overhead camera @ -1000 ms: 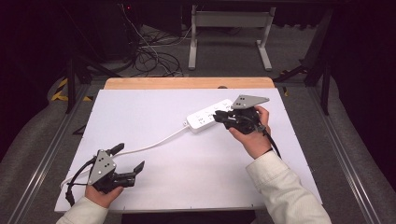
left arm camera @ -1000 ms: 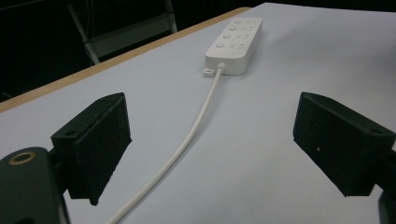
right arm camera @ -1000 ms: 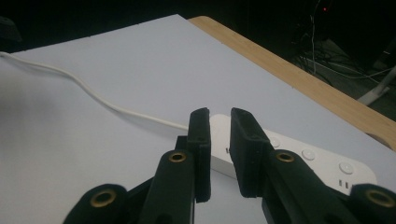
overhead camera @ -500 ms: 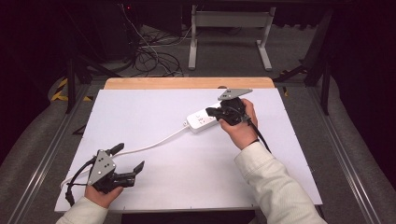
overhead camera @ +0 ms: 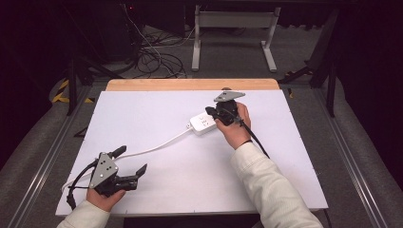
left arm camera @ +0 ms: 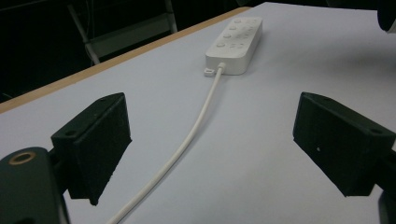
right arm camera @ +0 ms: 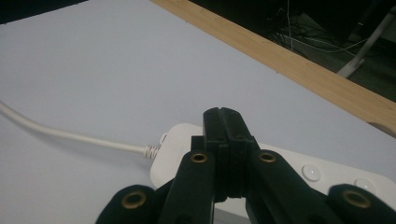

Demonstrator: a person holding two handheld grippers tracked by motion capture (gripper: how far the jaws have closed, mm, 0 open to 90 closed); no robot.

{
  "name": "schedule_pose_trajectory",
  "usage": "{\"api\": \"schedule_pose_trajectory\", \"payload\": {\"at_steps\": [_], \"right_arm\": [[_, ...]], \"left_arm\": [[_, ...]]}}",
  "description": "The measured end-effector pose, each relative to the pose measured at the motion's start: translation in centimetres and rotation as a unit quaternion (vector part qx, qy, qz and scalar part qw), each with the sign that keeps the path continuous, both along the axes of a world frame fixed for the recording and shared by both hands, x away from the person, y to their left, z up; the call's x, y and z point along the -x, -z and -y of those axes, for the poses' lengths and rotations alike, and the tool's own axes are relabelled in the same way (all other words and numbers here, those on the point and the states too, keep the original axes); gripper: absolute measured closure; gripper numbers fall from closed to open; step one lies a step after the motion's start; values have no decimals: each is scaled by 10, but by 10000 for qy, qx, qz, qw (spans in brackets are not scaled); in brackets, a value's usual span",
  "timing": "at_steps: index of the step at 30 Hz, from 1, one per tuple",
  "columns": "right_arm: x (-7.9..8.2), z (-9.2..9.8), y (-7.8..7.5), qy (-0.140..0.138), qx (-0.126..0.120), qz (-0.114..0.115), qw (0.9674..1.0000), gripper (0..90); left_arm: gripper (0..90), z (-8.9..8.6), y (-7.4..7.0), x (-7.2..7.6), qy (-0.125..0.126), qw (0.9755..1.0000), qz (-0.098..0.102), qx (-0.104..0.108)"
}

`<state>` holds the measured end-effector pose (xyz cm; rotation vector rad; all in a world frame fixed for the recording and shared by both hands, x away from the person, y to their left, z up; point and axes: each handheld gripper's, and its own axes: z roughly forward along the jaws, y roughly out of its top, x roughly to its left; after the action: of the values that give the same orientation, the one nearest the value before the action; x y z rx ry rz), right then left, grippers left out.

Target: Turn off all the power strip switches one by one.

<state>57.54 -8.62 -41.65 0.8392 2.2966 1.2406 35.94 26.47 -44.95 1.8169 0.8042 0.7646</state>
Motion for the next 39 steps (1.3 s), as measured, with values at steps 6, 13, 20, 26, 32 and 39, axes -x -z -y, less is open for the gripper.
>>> {"api": "schedule_pose_trajectory", "payload": {"at_steps": [6, 13, 20, 26, 32, 39], "right_arm": [[-9, -6, 14, 65, 47, -79, 9999, 900], [-18, -13, 28, 32, 78, -164, 9998, 900], [-24, -19, 38, 27, 144, -227, 9996, 900], [-29, -22, 46, 79, 124, -313, 9994, 900], [-31, -23, 49, 91, 103, -355, 9993, 900], [-30, -25, 51, 113, 142, -330, 9993, 900]], "left_arm": [[119, 0, 0, 0, 4, 10000, -14, -14], [119, 0, 0, -1, 5, 10000, -26, -16], [119, 0, 0, 0, 14, 10000, -24, -14], [119, 0, 0, -1, 23, 10000, -33, -11], [119, 0, 0, 0, 27, 10000, -44, -5], [119, 0, 0, -1, 24, 10000, -19, -20]]}}
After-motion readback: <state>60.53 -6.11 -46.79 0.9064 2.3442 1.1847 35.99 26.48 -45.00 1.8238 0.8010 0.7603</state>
